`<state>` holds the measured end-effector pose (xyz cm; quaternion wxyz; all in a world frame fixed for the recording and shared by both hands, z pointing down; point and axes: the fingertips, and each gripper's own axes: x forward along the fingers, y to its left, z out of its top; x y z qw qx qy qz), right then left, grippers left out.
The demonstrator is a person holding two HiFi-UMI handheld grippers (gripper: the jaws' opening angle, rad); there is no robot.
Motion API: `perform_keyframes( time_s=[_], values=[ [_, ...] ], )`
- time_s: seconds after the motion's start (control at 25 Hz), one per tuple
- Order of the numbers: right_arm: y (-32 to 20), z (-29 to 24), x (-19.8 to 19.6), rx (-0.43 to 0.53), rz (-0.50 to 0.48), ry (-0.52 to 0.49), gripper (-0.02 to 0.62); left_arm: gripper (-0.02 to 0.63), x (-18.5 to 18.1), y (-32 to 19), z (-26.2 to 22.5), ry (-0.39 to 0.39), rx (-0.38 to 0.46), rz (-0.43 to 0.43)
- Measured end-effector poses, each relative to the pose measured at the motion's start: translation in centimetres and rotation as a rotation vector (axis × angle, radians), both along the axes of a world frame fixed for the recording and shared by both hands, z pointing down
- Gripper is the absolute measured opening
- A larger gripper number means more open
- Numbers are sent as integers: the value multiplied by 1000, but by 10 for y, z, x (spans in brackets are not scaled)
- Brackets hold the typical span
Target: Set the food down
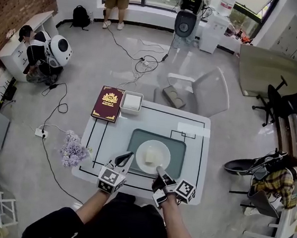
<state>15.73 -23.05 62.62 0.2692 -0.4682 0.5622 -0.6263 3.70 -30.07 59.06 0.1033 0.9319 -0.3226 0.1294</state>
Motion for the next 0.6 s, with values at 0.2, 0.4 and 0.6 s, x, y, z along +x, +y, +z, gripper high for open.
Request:
perform_keyframes(
  time_s=[0.2, 0.4, 0.6],
  values=[
    [-10, 7, -10, -25, 14, 3, 17, 6, -7, -16, 4, -3, -14, 6],
    [-14, 13, -13, -41, 1, -9, 17, 6, -9, -17, 16, -5, -42, 8],
    [-27, 13, -11, -44, -26, -10, 17, 6, -7, -28, 16, -7, -46, -15]
  ],
)
